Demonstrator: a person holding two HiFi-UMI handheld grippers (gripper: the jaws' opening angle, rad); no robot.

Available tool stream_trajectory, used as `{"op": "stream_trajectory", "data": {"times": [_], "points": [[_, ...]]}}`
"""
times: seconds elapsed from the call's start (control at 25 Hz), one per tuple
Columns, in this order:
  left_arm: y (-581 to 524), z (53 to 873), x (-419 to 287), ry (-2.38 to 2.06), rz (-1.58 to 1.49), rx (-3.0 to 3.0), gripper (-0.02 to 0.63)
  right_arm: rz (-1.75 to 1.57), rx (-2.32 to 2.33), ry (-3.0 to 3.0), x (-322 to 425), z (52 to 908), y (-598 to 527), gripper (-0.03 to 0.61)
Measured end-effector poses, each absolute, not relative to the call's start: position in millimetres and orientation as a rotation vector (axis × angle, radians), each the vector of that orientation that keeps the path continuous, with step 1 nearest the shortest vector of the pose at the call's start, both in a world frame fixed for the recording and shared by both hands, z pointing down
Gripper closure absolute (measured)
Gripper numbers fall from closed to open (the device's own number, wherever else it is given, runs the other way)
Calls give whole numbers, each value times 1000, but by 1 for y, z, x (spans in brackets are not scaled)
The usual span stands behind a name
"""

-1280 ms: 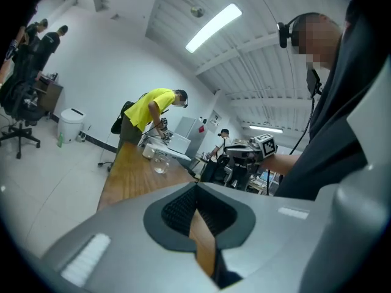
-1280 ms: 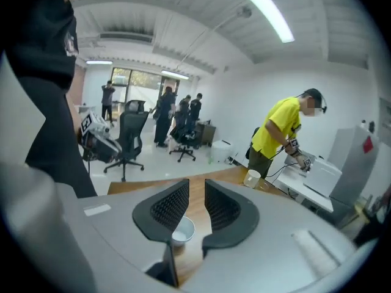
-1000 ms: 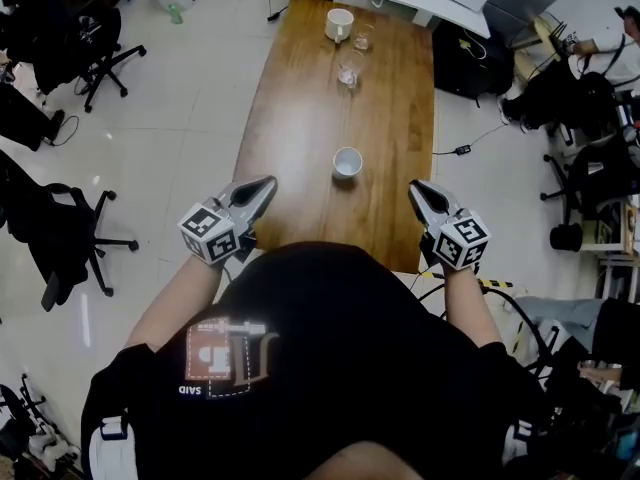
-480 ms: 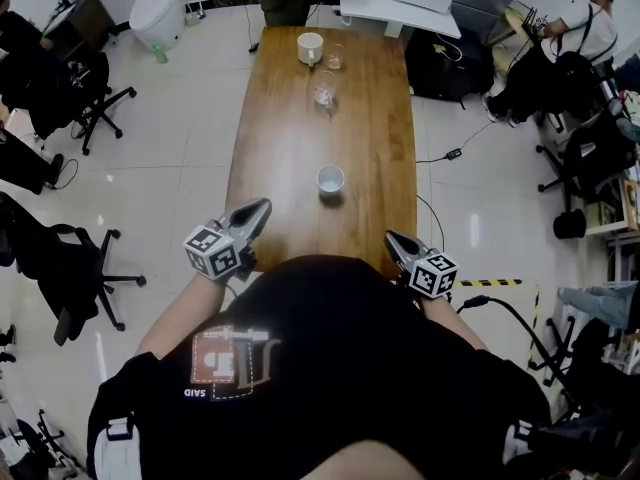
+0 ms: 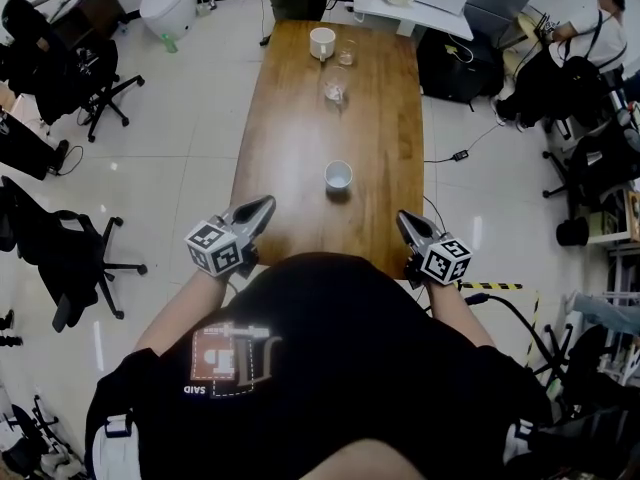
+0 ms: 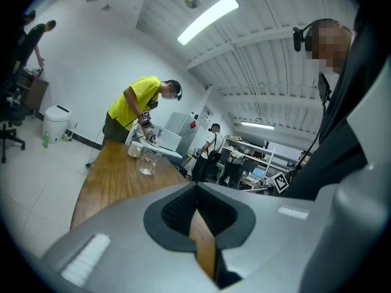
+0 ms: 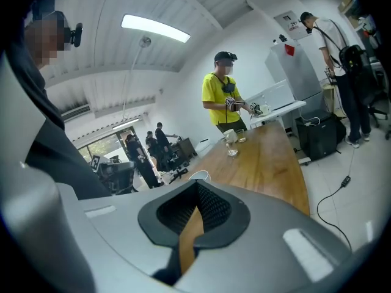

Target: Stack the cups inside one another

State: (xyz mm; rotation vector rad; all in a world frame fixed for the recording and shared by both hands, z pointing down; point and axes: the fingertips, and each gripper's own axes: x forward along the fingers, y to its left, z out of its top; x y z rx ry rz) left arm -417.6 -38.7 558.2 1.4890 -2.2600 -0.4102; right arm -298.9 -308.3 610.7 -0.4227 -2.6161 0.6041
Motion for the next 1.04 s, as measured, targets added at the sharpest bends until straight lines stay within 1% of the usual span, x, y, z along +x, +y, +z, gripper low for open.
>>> {"op": "stream_trajectory", "data": {"times": [1.04], "points": [[-38, 555, -431, -2290, -416, 1468, 612, 514, -520, -2597, -316, 608, -304, 566]]}}
